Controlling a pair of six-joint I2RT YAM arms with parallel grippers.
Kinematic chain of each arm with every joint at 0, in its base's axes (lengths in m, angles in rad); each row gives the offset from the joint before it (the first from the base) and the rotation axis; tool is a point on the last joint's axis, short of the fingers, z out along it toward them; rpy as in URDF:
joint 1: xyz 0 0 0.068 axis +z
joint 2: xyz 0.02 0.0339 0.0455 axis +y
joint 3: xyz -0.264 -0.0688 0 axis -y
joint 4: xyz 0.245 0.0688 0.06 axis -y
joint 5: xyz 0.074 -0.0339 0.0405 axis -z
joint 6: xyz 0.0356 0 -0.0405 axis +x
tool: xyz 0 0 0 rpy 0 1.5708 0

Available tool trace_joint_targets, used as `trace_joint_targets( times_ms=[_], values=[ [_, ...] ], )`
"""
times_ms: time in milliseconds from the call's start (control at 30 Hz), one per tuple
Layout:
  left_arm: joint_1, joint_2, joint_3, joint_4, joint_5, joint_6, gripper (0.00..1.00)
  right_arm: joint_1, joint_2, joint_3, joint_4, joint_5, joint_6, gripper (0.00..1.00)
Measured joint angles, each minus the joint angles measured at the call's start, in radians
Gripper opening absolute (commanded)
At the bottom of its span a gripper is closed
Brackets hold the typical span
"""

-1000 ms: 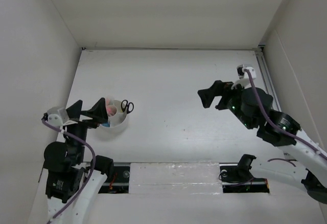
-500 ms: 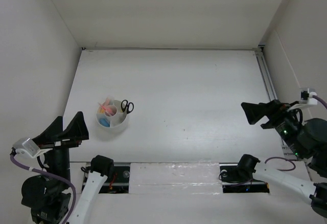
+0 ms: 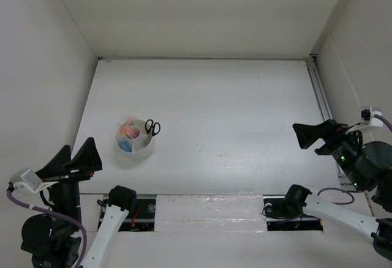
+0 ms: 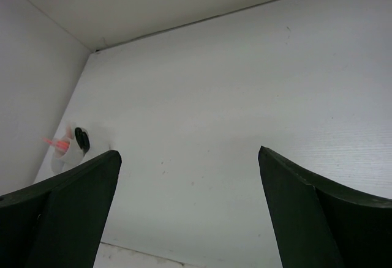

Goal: Sort the stationery into containers
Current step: Reset both arms

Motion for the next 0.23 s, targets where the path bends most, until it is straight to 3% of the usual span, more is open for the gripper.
trace_joint_targets(
  times_ms=[233],
  values=[
    [0.000,0.000,0.014,-0.010,-0.023,0.000,1.00,0.000,0.000,0.000,0.001,0.031,0.000,1.00]
  ],
)
